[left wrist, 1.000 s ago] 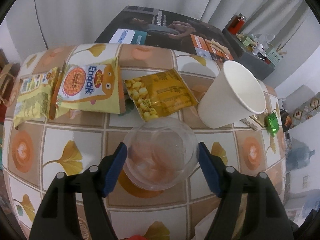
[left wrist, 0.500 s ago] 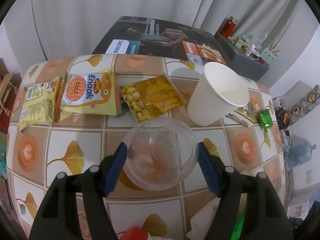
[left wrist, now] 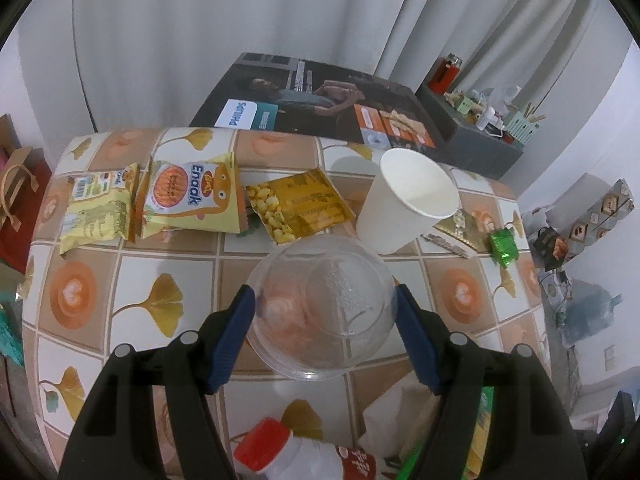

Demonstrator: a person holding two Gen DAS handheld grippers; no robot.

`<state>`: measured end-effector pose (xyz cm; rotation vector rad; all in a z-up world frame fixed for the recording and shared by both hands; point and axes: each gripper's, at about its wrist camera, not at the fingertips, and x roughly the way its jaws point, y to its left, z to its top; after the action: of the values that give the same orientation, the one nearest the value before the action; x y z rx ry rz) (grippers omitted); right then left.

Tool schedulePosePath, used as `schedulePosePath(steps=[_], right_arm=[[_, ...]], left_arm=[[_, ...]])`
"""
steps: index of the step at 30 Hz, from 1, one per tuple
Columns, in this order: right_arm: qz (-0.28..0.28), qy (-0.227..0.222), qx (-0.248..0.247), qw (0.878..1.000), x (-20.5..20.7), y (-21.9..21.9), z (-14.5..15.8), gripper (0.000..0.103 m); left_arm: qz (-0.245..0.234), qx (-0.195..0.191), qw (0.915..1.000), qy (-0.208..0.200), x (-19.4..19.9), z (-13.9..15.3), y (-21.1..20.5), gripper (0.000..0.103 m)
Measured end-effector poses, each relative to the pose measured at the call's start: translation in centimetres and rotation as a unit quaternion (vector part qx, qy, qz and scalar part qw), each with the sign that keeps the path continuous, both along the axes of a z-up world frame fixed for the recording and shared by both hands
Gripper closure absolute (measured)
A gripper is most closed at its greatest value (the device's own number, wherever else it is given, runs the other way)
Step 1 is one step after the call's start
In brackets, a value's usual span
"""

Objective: Collect trash
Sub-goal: 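Grasp the clear plastic cup with the left gripper while the right gripper grasps the yellow Enaak bag, then carry the clear cup and yellow bag to the blue wastebasket and release both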

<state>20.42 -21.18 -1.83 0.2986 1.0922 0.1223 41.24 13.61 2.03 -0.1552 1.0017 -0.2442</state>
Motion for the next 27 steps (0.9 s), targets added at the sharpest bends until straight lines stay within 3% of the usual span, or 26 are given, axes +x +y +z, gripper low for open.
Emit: schedulePosePath(steps=[14,27], right_arm=[[-0.041,-0.037,0.009,0.998,-3.0,-2.0,2.7,0.103],[-0.081,-0.075,0.031,0.993,-6.5,-4.8,4.6,0.103]], left_arm=[[-0.028,-0.033,0.9962,-0.076,-5.5,6.6,-0.2,0.035],[-0.13,-0.035,0.9824,-0.13,-11.8,12.7,-7.2,0.035]])
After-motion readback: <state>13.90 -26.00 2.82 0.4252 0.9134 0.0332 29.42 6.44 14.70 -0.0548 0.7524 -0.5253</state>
